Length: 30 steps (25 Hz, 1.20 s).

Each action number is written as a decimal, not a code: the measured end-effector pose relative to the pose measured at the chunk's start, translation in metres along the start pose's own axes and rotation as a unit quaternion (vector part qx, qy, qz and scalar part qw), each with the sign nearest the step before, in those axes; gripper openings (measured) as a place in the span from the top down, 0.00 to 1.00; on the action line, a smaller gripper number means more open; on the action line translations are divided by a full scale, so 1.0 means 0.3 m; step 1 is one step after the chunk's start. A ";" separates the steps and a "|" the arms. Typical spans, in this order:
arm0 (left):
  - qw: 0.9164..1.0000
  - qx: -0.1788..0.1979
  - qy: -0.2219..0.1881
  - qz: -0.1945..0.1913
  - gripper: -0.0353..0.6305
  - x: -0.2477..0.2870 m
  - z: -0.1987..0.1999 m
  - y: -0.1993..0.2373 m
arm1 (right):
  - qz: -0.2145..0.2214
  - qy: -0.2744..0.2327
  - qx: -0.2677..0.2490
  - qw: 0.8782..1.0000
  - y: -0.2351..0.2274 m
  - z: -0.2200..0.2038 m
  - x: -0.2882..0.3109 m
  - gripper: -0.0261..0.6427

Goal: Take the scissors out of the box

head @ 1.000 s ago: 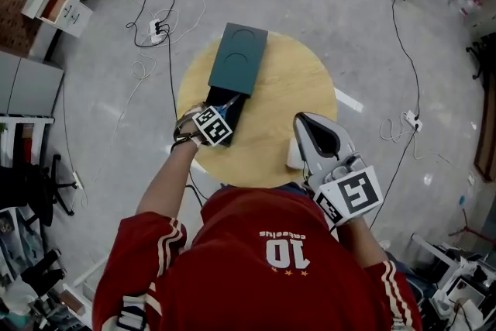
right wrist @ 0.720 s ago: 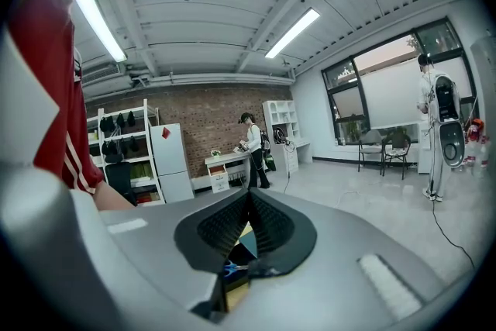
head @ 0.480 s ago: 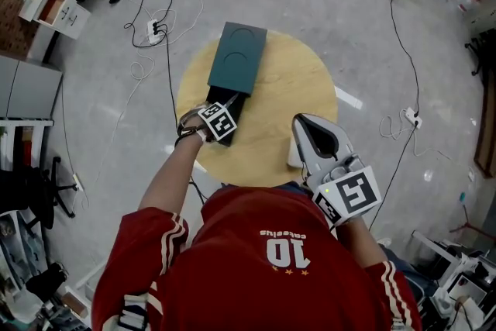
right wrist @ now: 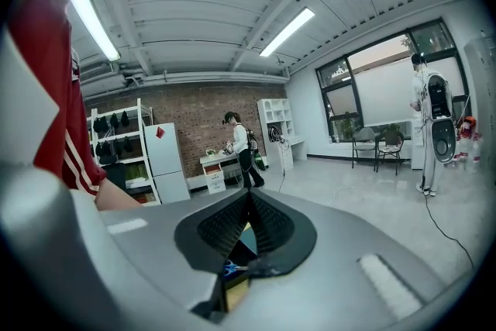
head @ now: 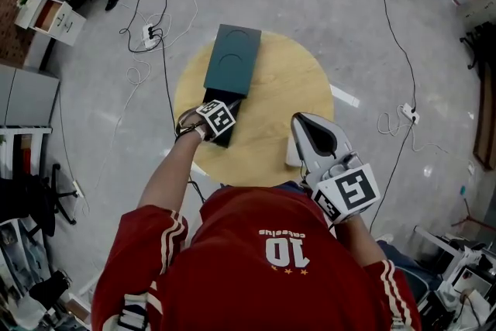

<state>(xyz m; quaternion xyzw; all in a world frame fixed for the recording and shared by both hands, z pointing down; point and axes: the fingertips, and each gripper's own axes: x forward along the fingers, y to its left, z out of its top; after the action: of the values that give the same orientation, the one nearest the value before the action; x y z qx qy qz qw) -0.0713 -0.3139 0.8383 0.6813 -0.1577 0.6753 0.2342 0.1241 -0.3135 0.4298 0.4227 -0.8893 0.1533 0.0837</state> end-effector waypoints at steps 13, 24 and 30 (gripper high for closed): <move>0.988 -0.079 -0.133 -0.002 0.81 -0.175 0.020 0.005 | -0.002 -0.017 -0.004 1.000 0.062 0.018 -0.034 0.96; 0.962 -0.145 -0.228 -0.043 0.81 -0.336 -0.067 -0.073 | -0.009 -0.033 -0.015 0.999 0.172 0.032 -0.082 0.96; 0.933 -0.153 -0.325 -0.029 0.81 -0.538 -0.051 -0.112 | -0.015 -0.049 -0.025 0.998 0.221 0.056 -0.114 0.96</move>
<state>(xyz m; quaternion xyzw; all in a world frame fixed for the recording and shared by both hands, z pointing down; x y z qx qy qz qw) -0.0725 -0.2939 0.6738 0.8240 -0.3063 0.3773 0.2911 0.0938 -0.2551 0.3910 0.4409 -0.8894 0.1086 0.0533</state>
